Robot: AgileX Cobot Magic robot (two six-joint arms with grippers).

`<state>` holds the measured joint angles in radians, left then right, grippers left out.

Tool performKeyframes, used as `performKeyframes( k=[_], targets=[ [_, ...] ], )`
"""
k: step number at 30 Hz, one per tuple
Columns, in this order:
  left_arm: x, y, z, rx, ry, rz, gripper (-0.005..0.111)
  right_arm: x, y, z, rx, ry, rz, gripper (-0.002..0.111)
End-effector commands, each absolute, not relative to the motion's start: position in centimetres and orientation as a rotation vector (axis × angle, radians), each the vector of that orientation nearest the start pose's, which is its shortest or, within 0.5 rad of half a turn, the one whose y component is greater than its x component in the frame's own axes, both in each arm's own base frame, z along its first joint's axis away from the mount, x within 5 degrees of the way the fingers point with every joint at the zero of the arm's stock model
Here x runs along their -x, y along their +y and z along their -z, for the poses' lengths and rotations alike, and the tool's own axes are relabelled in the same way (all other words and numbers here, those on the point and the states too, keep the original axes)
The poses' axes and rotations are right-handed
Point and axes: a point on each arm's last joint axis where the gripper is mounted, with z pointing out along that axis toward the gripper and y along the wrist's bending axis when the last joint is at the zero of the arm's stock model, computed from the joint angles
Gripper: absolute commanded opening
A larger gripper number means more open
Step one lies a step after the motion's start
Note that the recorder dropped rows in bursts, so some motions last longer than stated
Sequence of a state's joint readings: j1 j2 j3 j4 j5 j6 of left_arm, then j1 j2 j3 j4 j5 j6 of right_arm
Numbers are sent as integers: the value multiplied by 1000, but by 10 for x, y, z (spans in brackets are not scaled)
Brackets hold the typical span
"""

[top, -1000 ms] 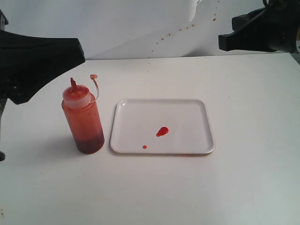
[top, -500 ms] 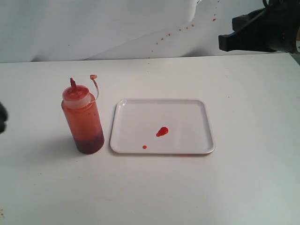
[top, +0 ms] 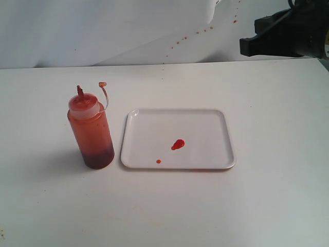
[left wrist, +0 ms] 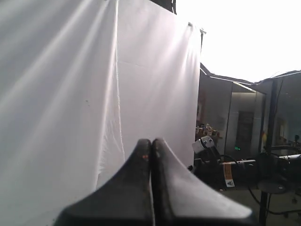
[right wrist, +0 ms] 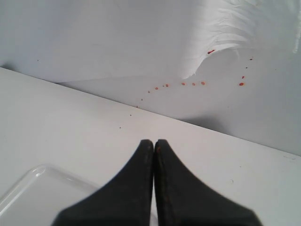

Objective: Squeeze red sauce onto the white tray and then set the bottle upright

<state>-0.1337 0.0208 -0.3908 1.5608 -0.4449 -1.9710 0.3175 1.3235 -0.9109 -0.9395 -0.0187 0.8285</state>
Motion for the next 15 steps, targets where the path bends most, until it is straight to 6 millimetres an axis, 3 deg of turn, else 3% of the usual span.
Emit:
performKeyframes(
  k=[1,9,15],
  targets=[
    [-1,-35,-334,-198,1148,710,0,-283,92,-318,403,1847,-150,0],
    [-6,-33,-328,-166,1163,688,0,-283,92,-318,403,1847,-150,0],
    [-28,-18,-298,32,1101,622,0,-283,92,-318,403,1847,-150,0]
  ],
)
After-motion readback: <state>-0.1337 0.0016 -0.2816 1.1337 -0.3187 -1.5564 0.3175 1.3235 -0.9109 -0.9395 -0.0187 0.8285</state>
